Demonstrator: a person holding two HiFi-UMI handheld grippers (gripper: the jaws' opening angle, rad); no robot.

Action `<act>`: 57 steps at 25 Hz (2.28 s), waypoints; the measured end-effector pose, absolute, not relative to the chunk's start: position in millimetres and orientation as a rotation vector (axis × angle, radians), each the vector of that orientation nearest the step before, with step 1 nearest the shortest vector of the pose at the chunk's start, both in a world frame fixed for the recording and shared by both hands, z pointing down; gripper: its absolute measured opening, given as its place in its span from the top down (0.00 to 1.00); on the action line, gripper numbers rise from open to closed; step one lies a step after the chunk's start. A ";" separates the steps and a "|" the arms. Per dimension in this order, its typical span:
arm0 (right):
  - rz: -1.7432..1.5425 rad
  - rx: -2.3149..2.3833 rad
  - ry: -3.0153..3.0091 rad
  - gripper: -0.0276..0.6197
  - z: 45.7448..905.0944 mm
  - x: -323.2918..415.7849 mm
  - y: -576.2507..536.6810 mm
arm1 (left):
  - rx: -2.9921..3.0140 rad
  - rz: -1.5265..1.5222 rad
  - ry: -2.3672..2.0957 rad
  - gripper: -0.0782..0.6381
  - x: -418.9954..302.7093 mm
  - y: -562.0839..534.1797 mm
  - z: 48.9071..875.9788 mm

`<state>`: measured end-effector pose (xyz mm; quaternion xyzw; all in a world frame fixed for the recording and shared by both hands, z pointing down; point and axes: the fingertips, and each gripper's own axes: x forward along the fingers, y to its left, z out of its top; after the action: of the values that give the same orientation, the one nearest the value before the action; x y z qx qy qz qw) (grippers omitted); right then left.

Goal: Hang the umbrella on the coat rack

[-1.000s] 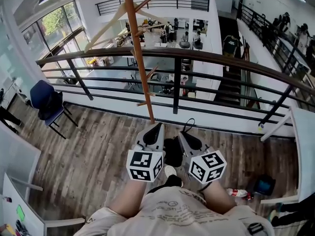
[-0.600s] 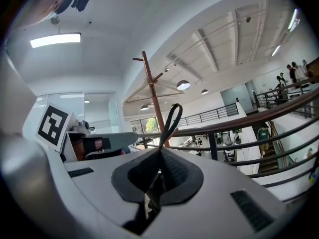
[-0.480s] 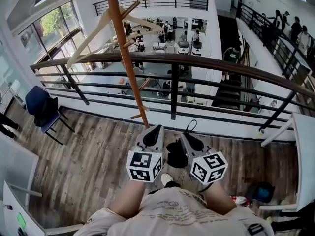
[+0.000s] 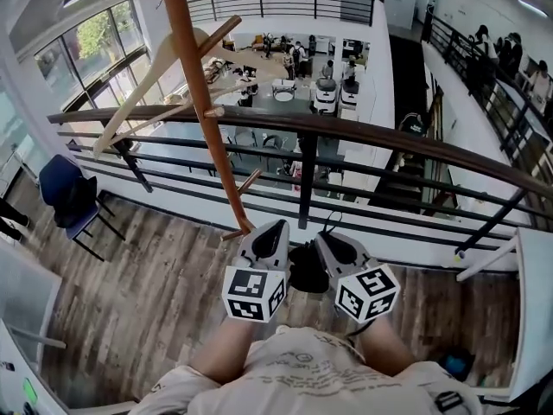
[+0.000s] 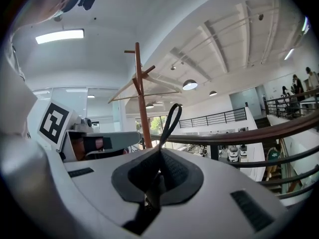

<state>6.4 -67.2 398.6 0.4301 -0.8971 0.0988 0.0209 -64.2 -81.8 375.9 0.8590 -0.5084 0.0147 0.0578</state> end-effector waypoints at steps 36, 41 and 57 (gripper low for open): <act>0.355 -0.093 -2.945 0.95 417.5 -73.1 -229.1 | 1.791 0.075 -2.341 0.90 -137.5 -193.2 391.5; 0.390 -0.335 -2.900 0.95 426.4 -83.8 -235.0 | 1.610 0.079 -2.450 0.90 -140.6 -190.3 400.5; 0.619 -0.652 -2.743 0.95 464.3 -102.4 -257.8 | 1.286 0.114 -2.572 0.90 -134.6 -186.9 421.9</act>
<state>-102.4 -257.8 464.3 -0.2240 -0.9425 0.2127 0.1274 -134.6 -186.9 421.9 0.4431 -0.8859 0.0392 0.1316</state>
